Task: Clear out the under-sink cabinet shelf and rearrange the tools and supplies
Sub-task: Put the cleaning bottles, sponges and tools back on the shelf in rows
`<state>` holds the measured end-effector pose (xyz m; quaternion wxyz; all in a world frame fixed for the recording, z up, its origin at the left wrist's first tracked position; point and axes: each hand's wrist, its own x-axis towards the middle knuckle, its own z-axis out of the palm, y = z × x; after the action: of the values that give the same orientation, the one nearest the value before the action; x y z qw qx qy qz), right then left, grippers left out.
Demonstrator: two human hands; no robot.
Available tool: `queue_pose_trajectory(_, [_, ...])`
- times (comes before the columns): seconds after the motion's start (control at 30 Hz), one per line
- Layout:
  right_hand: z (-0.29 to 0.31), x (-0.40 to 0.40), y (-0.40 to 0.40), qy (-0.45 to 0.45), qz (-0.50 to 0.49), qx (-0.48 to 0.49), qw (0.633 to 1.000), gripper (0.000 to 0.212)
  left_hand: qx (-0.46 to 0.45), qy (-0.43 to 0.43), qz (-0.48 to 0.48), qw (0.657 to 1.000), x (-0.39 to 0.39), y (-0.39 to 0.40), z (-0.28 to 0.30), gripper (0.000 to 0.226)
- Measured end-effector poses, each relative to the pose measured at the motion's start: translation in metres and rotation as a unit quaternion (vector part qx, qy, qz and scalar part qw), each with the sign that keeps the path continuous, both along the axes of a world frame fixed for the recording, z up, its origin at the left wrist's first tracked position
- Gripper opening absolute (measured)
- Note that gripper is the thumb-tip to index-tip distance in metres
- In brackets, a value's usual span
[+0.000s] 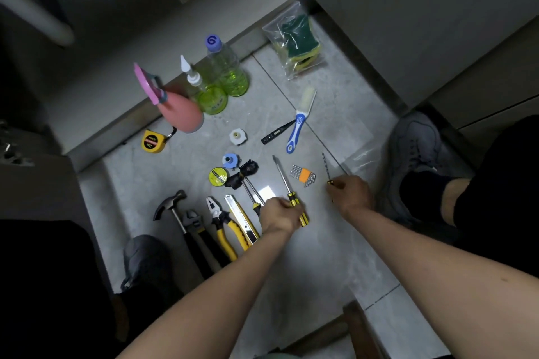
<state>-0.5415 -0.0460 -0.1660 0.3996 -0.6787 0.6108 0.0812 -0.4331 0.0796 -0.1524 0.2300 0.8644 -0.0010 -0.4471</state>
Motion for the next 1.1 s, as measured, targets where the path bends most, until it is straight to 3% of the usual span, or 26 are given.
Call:
queue_pose_trajectory(0.13, [-0.001,0.008,0.019,-0.004,0.044,0.025,0.999,0.025,0.009,0.022,0.021,0.999,0.013,0.009,-0.001,0.033])
queue_pose_trajectory(0.37, [0.005,0.023,0.036,-0.006,0.108,0.057,0.993,0.026,0.04,0.028,-0.072,0.996,0.016,0.014,0.0,0.024])
queue_pose_trajectory(0.73, [-0.004,0.02,0.059,0.03,0.146,0.043,0.988,0.013,0.047,0.016,-0.166,0.985,0.036,0.007,0.0,0.02])
queue_pose_trajectory(0.87, [-0.006,0.023,0.057,0.004,0.164,0.037,0.986,0.016,0.031,-0.055,-0.191,0.98,0.053,0.015,0.01,0.022])
queue_pose_trajectory(1.0, [-0.005,0.03,0.043,-0.021,0.155,-0.082,0.984,0.014,0.028,-0.131,-0.201,0.97,0.08,0.025,0.02,0.018])
queue_pose_trajectory(1.07, [-0.005,0.037,0.029,-0.026,0.155,-0.102,0.982,0.016,0.022,-0.176,-0.213,0.961,0.092,0.025,0.023,0.003])
queue_pose_trajectory(1.1, [-0.005,0.041,0.021,-0.021,0.168,-0.094,0.981,0.024,0.018,-0.209,-0.226,0.951,0.097,0.024,0.024,0.008])
